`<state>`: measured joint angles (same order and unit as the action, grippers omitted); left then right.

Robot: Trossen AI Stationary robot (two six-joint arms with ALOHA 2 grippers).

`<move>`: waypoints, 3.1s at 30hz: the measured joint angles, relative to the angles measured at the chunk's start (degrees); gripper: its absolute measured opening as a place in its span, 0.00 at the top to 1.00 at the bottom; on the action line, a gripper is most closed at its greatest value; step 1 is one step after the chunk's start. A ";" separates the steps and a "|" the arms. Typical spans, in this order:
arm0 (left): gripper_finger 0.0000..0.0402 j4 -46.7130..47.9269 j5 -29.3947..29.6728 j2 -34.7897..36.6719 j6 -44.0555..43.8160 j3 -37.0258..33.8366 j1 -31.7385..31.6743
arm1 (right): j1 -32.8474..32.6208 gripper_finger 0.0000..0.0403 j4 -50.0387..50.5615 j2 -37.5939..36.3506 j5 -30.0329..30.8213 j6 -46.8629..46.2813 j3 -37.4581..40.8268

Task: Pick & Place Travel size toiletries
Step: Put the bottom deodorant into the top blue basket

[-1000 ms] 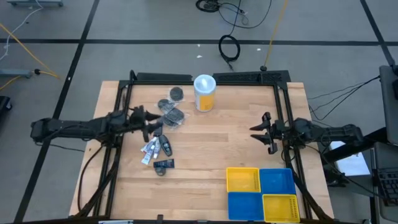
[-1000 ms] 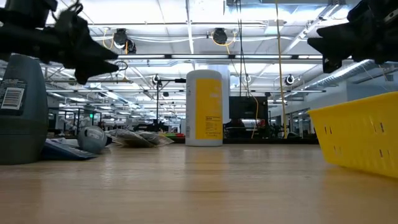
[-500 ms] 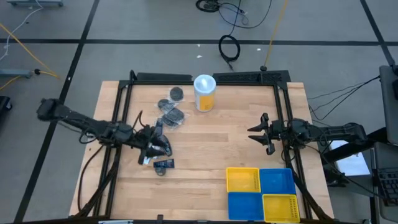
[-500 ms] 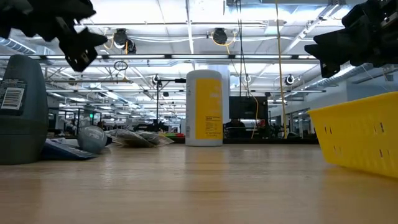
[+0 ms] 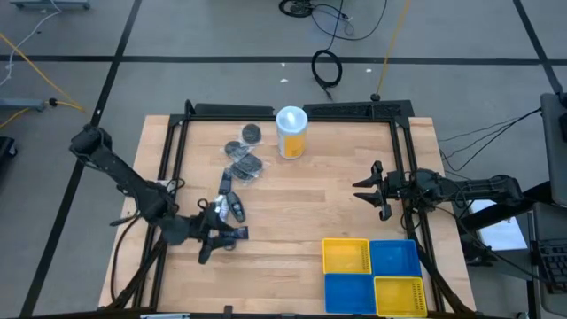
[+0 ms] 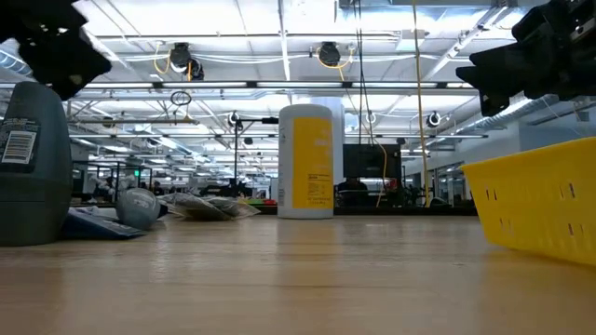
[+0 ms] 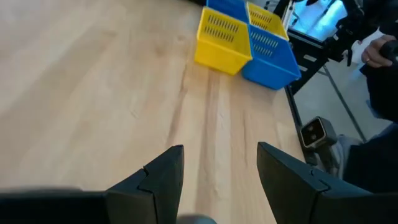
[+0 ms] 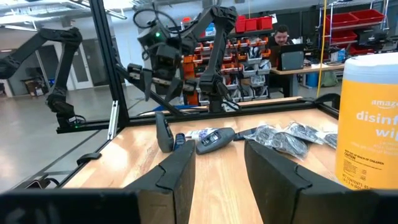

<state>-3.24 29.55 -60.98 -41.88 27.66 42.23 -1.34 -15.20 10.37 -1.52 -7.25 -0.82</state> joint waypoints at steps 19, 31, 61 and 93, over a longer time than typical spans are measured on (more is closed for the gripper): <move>0.50 1.48 3.57 -3.55 -7.22 0.00 5.15 | 0.00 0.68 0.00 0.00 0.00 0.66 0.00; 0.50 5.22 4.58 -3.53 -7.92 0.00 5.06 | 0.00 0.68 0.00 0.00 0.00 0.70 0.00; 0.62 2.64 5.85 -17.70 -13.73 0.09 5.06 | 0.00 0.68 0.02 -0.02 0.00 1.97 0.00; 0.68 -11.60 -11.25 -11.98 21.31 8.72 -26.00 | 0.03 0.68 -5.08 12.59 0.03 2.06 -5.26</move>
<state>-14.85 18.30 -72.96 -20.57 36.38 16.23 -1.32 -20.28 22.96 -1.49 -5.19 -6.08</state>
